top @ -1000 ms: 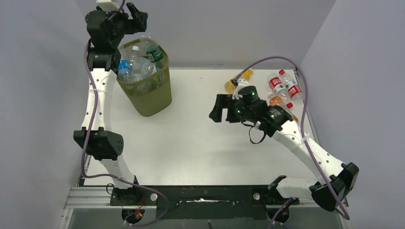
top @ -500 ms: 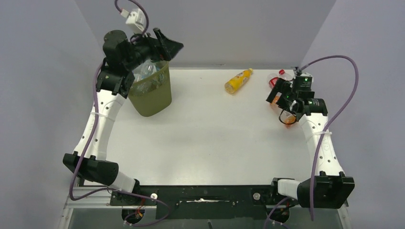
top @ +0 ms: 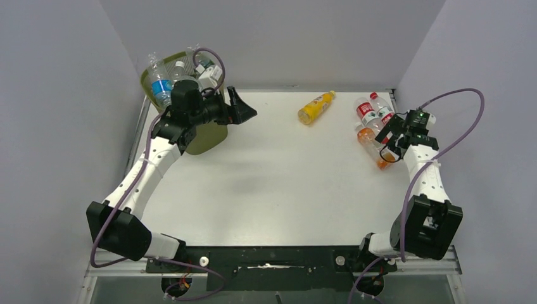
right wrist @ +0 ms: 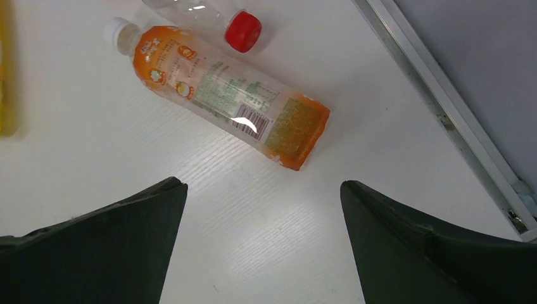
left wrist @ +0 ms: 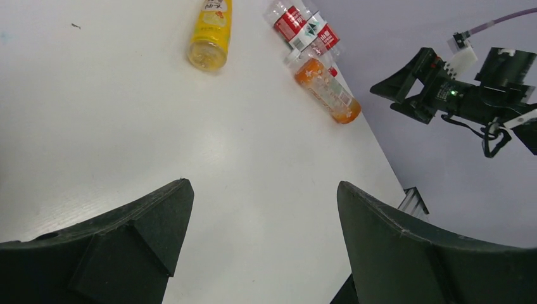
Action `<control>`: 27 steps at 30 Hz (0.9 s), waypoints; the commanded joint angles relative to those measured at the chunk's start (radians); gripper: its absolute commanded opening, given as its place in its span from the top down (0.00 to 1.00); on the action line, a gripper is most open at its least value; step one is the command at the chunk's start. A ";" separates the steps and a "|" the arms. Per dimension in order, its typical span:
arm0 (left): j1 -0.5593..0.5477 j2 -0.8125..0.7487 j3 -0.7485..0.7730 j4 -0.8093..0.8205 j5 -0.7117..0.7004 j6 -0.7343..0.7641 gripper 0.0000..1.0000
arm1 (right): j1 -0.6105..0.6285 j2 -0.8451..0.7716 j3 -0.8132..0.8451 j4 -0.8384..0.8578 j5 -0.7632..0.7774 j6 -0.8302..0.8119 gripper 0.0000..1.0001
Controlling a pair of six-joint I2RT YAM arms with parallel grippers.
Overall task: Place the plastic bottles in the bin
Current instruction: Pick up the plastic bottle at the center of the board.
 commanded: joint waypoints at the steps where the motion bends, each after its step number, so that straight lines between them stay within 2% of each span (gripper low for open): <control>1: -0.007 -0.076 -0.027 0.105 0.028 -0.004 0.15 | -0.033 0.035 -0.040 0.184 -0.001 -0.021 0.02; 8: -0.006 -0.083 -0.077 0.118 0.043 0.005 0.15 | -0.041 0.090 -0.068 0.328 -0.010 -0.081 0.02; 19: -0.006 -0.053 -0.078 0.100 0.053 0.021 0.15 | -0.041 0.276 -0.050 0.391 -0.220 -0.157 0.02; 22: -0.006 -0.049 -0.072 0.084 0.057 0.023 0.15 | -0.029 0.269 -0.085 0.394 -0.257 -0.147 0.02; 27: -0.007 -0.054 -0.075 0.077 0.055 0.021 0.15 | 0.072 0.220 -0.137 0.372 -0.189 -0.173 0.01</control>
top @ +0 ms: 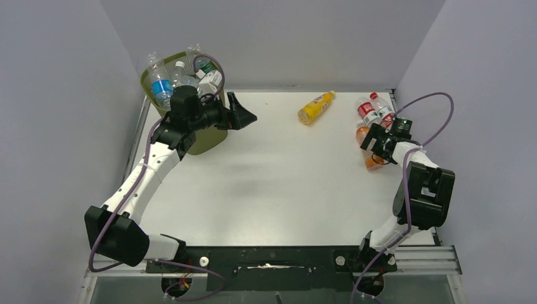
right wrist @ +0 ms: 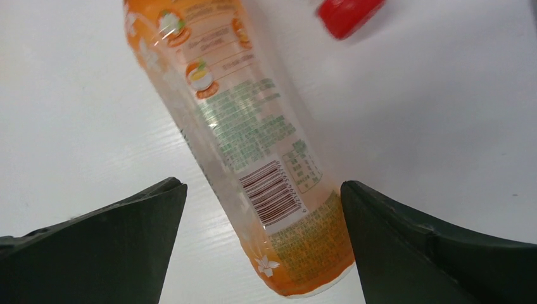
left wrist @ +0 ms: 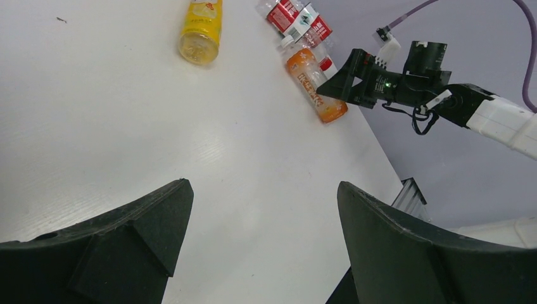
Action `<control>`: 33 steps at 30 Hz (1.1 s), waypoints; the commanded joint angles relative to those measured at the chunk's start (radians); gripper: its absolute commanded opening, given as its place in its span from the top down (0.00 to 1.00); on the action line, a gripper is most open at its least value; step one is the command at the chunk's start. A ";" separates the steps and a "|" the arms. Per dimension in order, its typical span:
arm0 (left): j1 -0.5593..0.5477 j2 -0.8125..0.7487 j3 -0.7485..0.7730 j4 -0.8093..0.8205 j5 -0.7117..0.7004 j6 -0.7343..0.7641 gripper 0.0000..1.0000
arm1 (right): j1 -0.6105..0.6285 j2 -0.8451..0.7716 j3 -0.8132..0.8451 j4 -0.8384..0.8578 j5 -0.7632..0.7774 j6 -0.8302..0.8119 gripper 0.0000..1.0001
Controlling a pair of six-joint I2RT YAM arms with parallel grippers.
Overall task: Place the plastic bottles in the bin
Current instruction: Pick up the plastic bottle at the center of the board.
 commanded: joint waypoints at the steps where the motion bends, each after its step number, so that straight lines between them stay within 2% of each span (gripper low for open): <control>1: -0.003 -0.005 0.017 0.025 0.023 0.016 0.15 | 0.095 -0.069 -0.027 0.028 0.025 -0.036 0.00; 8: -0.023 -0.011 0.017 0.026 0.013 0.001 0.15 | 0.197 -0.046 -0.034 -0.037 0.115 -0.037 0.05; 12: -0.038 -0.014 0.017 0.015 0.000 -0.003 0.15 | 0.211 -0.007 -0.030 -0.064 0.123 -0.030 0.13; 17: -0.053 -0.020 0.015 -0.004 -0.012 -0.009 0.14 | 0.262 0.038 -0.009 -0.092 0.111 -0.020 0.38; 20: -0.058 -0.027 0.012 -0.015 -0.019 -0.012 0.14 | 0.323 0.024 -0.009 -0.104 0.127 -0.008 0.43; 24: -0.061 -0.031 0.001 -0.026 -0.005 -0.028 0.14 | 0.438 -0.044 -0.007 -0.151 0.139 0.016 0.52; 27: -0.061 -0.039 -0.020 -0.015 0.016 -0.053 0.14 | 0.544 -0.143 -0.021 -0.196 0.151 0.055 0.52; 33: -0.056 -0.053 -0.114 0.088 0.100 -0.176 0.14 | 0.753 -0.408 -0.135 -0.223 0.122 0.245 0.52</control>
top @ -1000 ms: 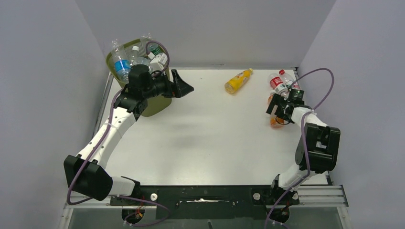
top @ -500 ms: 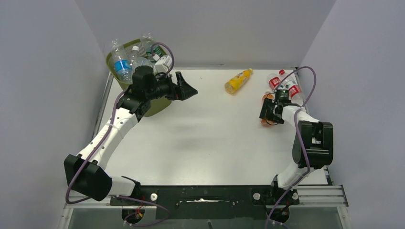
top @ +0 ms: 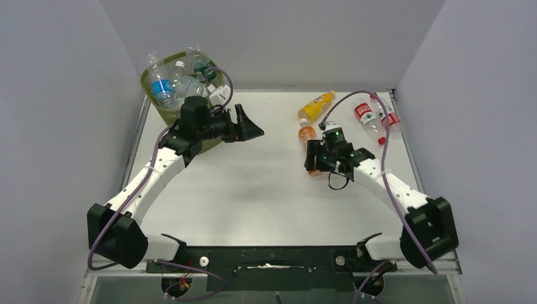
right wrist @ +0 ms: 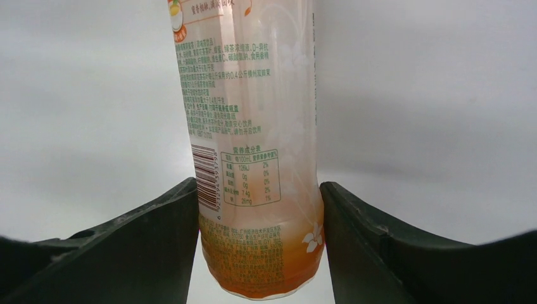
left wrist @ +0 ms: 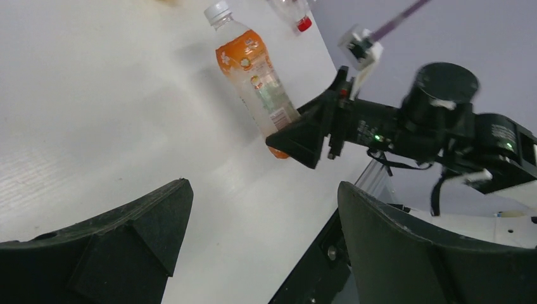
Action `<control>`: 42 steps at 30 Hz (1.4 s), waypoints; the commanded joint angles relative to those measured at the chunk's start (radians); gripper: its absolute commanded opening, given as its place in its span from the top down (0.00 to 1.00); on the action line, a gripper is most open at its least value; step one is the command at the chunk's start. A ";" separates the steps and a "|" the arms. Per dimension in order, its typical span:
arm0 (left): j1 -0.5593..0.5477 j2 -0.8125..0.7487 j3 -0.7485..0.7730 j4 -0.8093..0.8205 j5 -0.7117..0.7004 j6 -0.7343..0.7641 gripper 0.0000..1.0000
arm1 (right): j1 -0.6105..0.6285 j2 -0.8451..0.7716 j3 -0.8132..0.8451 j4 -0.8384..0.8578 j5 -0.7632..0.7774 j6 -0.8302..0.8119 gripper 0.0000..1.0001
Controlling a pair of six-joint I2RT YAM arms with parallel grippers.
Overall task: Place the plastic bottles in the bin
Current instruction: Pick up the plastic bottle at the center of the board.
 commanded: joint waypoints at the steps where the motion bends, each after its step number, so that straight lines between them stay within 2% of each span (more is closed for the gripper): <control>1: 0.003 -0.049 -0.061 0.129 0.086 -0.118 0.14 | 0.115 -0.221 -0.074 -0.016 -0.017 0.177 0.52; 8: -0.002 -0.087 -0.156 0.256 0.090 -0.272 0.14 | 0.287 -0.454 -0.152 0.026 -0.046 0.342 0.50; 12: -0.006 -0.100 -0.205 0.379 0.086 -0.357 0.14 | 0.309 -0.499 -0.146 0.033 -0.070 0.361 0.50; 18: -0.030 -0.086 -0.250 0.475 0.078 -0.422 0.14 | 0.310 -0.493 -0.119 0.031 -0.090 0.347 0.50; 42: -0.092 -0.050 -0.244 0.504 0.029 -0.405 0.14 | 0.314 -0.471 -0.071 0.057 -0.124 0.333 0.49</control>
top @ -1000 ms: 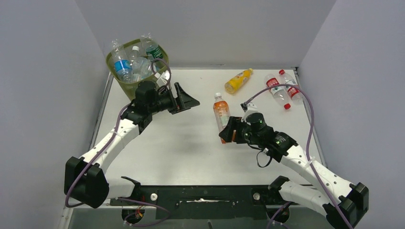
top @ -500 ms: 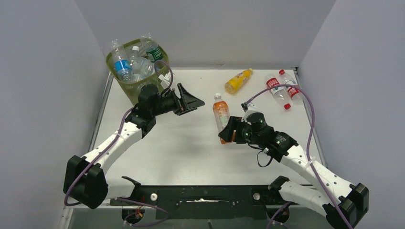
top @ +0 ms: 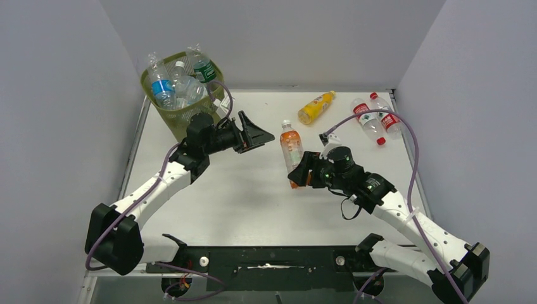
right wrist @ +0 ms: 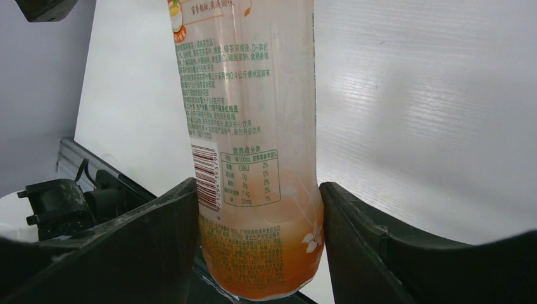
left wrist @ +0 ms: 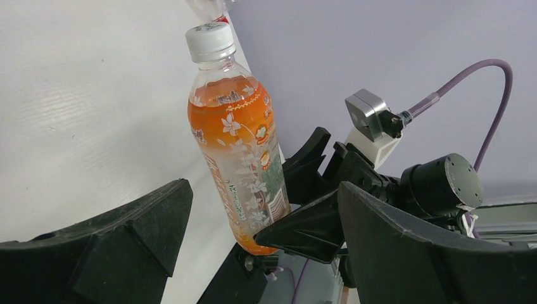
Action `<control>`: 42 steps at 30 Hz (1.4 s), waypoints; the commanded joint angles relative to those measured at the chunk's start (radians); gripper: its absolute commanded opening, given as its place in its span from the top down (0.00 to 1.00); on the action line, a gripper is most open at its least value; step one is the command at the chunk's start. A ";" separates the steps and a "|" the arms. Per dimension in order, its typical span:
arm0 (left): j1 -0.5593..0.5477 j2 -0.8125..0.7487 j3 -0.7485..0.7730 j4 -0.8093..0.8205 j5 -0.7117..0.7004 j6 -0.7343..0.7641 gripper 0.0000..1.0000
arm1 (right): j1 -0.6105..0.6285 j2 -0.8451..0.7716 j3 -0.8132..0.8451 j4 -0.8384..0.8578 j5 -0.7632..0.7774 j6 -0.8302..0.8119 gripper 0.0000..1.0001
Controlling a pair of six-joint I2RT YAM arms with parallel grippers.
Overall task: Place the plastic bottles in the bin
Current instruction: Pick up the plastic bottle at the center of the board.
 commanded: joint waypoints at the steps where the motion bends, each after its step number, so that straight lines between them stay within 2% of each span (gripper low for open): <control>1: -0.007 -0.001 0.020 0.071 -0.017 0.017 0.14 | 0.010 -0.005 0.048 0.062 -0.013 0.000 0.49; 20: -0.056 0.000 0.098 -0.029 -0.082 0.124 0.14 | 0.049 0.075 0.154 0.099 -0.060 -0.013 0.49; 30: -0.086 0.004 0.188 -0.204 -0.189 0.226 0.14 | 0.137 0.108 0.233 0.100 -0.022 -0.015 0.50; 38: -0.102 -0.004 0.208 -0.235 -0.217 0.237 0.14 | 0.214 0.136 0.264 0.100 0.035 -0.010 0.50; 42: -0.112 -0.004 0.228 -0.275 -0.237 0.252 0.20 | 0.234 0.128 0.251 0.104 0.060 -0.001 0.49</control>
